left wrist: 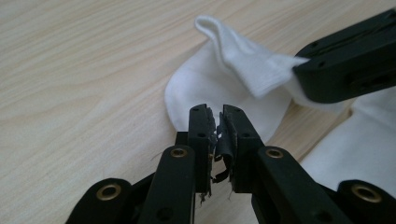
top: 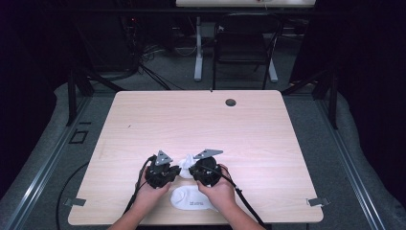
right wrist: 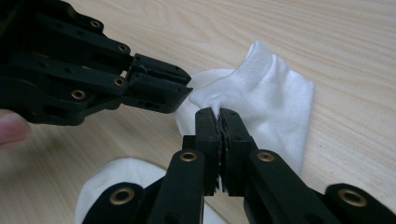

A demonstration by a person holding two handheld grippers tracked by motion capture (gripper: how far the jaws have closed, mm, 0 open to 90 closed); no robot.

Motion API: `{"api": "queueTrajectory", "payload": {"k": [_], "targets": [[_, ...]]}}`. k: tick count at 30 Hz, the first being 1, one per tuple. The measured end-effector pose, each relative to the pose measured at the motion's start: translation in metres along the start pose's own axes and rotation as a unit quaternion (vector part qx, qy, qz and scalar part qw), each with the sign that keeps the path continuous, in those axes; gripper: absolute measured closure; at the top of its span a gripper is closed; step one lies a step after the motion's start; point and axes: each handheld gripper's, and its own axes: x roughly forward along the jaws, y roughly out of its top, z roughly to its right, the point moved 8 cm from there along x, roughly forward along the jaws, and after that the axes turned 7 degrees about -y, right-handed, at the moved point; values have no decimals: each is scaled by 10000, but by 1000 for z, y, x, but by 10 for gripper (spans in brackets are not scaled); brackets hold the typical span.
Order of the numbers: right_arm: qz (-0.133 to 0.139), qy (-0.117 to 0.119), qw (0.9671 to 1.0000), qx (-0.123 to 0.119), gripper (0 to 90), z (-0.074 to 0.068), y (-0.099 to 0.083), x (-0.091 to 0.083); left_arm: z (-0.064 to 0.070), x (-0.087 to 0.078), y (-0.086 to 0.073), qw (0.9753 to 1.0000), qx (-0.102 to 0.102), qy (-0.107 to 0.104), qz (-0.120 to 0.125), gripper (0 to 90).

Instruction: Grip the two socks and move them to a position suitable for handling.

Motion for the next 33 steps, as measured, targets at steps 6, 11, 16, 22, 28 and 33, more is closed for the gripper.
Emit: {"api": "queueTrajectory", "payload": {"k": [6,11,16,22,28,33], "targets": [[33,-19,10000,28,876,2,1,-1,-5,5,-12,9999,-69,-1,-118,821],[139,-59,9998,108,877,6,2,-6,-8,4,-17,9999,-95,21,-130,822],[194,-112,9996,167,877,14,2,-13,-11,2,-18,9998,-71,3,-161,822],[275,-233,9991,233,877,27,-1,-24,-14,2,-19,9999,-82,-67,-130,824],[271,-344,9985,324,877,39,-8,-30,-14,2,-20,9999,-63,-70,-113,832],[271,-414,9980,398,877,46,-14,-34,-15,1,-20,9998,-79,-115,-110,834]]}}
